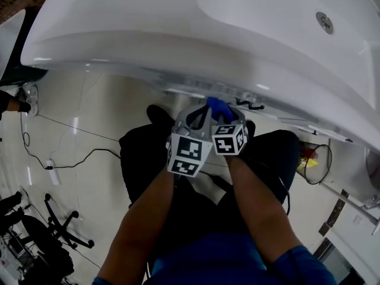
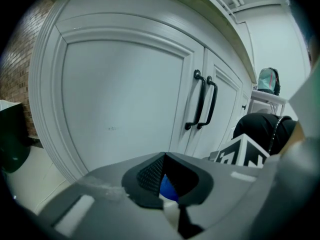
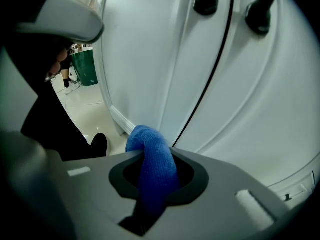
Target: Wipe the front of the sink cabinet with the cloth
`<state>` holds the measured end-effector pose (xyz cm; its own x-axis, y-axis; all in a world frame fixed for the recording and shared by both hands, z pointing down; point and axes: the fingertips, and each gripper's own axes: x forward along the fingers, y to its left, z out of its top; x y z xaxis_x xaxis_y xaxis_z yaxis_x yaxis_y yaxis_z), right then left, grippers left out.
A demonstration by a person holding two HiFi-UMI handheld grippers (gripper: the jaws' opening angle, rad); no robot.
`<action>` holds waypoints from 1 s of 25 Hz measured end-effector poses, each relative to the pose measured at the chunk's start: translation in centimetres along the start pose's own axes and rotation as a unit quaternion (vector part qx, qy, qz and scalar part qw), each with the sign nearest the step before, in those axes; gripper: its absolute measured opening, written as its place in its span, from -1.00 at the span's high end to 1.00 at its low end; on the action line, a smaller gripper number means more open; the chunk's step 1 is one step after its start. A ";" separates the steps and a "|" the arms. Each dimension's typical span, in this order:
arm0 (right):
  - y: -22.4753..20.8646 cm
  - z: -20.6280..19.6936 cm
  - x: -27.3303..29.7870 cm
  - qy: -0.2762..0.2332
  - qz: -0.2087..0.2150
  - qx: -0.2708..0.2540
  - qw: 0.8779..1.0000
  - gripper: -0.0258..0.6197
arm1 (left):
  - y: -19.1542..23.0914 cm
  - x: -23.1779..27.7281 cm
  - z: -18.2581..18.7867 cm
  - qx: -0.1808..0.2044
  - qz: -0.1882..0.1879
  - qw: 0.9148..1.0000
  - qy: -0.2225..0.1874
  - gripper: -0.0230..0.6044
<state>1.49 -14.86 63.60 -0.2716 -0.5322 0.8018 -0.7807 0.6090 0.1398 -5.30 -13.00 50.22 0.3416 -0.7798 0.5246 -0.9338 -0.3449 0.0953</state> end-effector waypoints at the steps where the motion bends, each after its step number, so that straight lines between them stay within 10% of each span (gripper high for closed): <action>1: 0.1 0.4 -0.6 -0.009 0.001 -0.002 1.000 0.74 | -0.2 0.0 0.2 0.001 -0.001 1.000 -0.004 0.91; 14: -4.9 5.7 -14.5 -0.218 -0.049 0.007 0.975 0.74 | -5.1 0.5 2.7 0.026 -0.015 0.998 -0.051 0.91; 25: -6.8 5.2 -12.3 -0.197 -0.064 0.015 0.978 0.74 | -5.9 1.0 2.3 0.029 -0.017 0.998 -0.046 0.91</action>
<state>7.17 -15.50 49.72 -0.3614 -0.7924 0.4915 -0.8373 0.5077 0.2030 0.84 -12.96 48.24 0.3833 -0.8107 0.4425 -0.9149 -0.3991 0.0614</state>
